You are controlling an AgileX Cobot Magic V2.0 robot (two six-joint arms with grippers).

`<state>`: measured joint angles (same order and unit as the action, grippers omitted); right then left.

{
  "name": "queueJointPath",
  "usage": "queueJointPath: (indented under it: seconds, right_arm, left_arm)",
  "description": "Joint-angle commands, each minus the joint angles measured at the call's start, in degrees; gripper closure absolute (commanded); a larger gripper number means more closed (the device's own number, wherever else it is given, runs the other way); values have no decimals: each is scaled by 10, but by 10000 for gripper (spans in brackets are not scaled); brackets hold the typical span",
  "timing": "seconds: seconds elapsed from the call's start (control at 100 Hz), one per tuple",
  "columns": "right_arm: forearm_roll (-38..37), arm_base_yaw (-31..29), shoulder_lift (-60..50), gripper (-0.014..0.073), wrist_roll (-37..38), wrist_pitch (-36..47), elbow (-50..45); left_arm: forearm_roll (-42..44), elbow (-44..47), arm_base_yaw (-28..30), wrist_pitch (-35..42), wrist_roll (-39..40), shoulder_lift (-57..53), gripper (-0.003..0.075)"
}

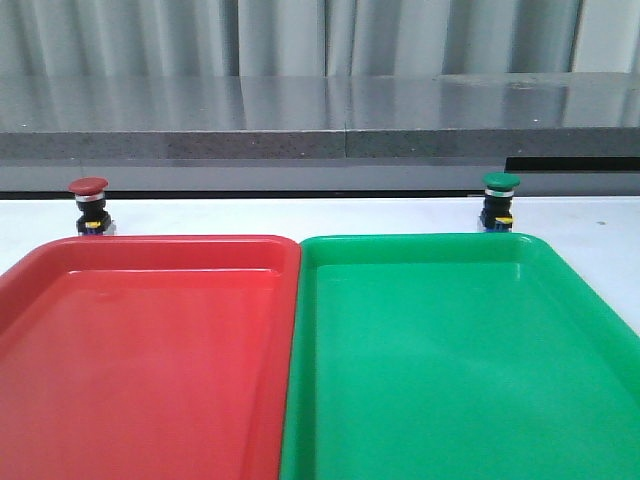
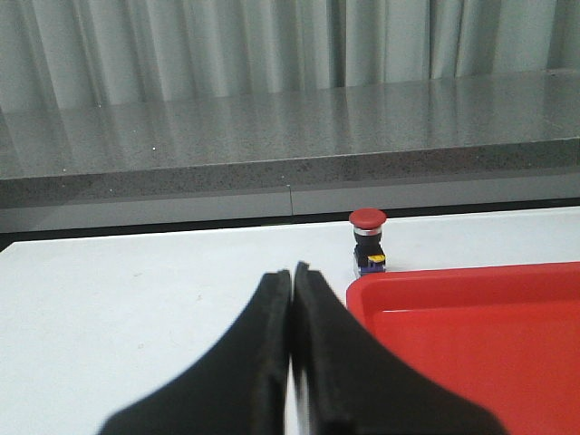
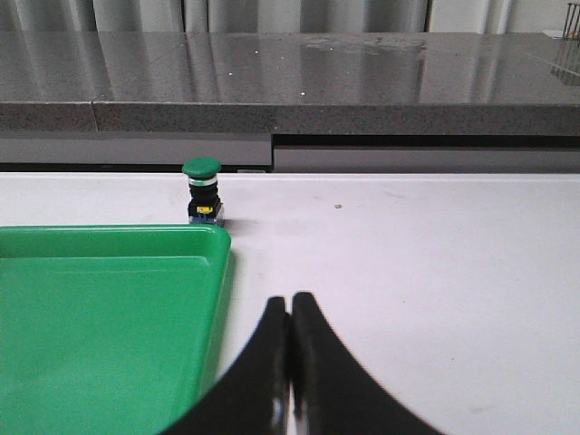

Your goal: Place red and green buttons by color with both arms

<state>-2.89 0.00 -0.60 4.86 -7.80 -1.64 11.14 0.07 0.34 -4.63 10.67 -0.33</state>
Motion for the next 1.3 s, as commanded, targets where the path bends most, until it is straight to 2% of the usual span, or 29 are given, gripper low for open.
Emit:
queueJointPath:
  seconds: [0.0, 0.42, 0.61, 0.85, 1.07, 1.29]
  right_arm:
    - [-6, 1, -12, 660, -1, 47, 9]
    - [-6, 1, -12, 660, -1, 47, 9]
    - [-6, 1, -12, 660, -1, 47, 9]
    - [-6, 1, -12, 660, -1, 47, 9]
    - [-6, 1, -12, 660, -1, 47, 9]
    - [-6, 1, -12, 660, -1, 47, 9]
  left_arm:
    - [-4, 14, 1, 46, 2, -19, 739]
    - [-4, 12, 1, 53, 2, -19, 739]
    - [-24, -55, 1, -12, 3, 20, 739]
    - [-31, -206, 1, -33, 3, 207, 739]
    - [-73, -349, 1, -42, 3, 404, 739]
    - [-73, -449, 1, -2, 3, 569, 738]
